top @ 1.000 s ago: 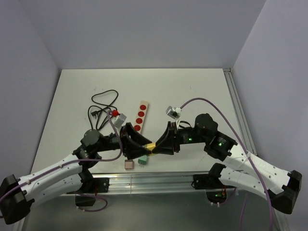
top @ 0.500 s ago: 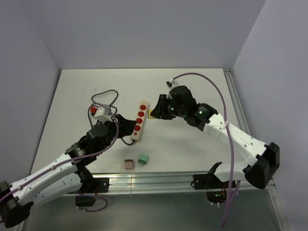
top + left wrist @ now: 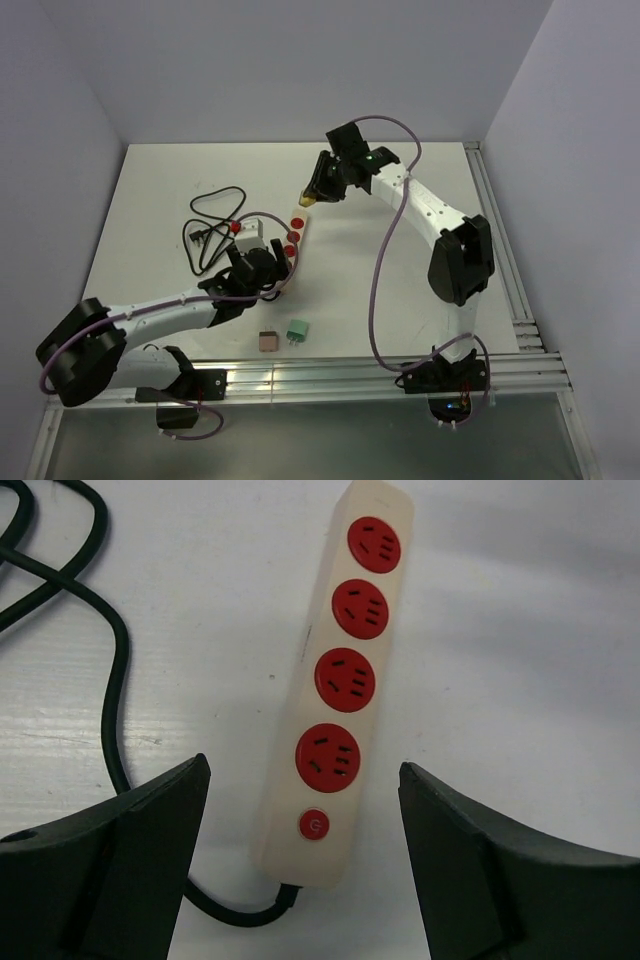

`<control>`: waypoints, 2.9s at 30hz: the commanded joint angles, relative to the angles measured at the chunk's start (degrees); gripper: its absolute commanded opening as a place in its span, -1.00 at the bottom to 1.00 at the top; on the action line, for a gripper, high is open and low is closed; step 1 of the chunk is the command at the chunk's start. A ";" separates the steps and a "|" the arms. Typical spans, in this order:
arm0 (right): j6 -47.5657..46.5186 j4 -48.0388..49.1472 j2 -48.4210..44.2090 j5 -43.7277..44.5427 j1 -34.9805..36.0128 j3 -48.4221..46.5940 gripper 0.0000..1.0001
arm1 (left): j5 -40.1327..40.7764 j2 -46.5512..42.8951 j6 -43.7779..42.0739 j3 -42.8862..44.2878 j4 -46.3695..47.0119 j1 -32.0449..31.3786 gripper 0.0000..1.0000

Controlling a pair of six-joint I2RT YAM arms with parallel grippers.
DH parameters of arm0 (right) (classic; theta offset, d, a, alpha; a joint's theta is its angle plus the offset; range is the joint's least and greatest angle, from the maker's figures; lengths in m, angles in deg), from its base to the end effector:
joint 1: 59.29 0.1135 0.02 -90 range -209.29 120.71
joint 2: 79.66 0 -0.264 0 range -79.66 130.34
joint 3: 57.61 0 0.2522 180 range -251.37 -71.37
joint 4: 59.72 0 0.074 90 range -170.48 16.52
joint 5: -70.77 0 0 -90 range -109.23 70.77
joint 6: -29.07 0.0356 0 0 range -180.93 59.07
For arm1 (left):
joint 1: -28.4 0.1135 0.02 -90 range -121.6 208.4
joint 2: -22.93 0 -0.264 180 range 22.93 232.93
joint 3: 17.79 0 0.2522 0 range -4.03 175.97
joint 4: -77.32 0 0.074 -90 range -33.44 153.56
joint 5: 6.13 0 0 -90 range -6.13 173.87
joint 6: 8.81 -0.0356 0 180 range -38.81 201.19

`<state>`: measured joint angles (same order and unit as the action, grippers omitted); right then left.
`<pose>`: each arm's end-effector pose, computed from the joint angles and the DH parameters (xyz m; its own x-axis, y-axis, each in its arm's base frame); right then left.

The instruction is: Insert the plug

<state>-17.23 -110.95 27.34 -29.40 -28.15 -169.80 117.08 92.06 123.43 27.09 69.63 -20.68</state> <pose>0.3597 0.2247 0.3103 -0.8696 0.2691 -0.4140 -0.0182 0.8204 0.5715 0.1745 -0.1716 0.2017 -0.4769 -0.3085 -0.8230 0.0097 0.9345 -0.3559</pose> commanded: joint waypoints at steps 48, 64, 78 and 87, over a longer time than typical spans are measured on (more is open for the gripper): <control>-5.03 -13.85 12.53 4.46 0.94 -10.99 -1.00 | -24.15 17.72 7.15 -9.22 23.28 -0.05 -0.99; -10.65 -24.48 27.91 7.61 4.02 -33.57 -1.00 | -26.97 18.85 9.35 -11.42 27.07 -1.28 -0.99; -13.55 -27.38 30.10 9.73 4.72 -36.29 -1.00 | -26.79 19.21 9.00 -11.78 27.07 -1.28 -0.99; -14.26 -27.66 28.97 9.91 5.16 -35.43 -1.00 | -27.50 20.00 9.27 -11.34 27.68 -1.28 -0.99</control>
<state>-30.58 -138.34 56.71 -20.55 -23.52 -204.22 100.97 109.30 131.62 16.77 103.35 -18.99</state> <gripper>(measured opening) 0.382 0.039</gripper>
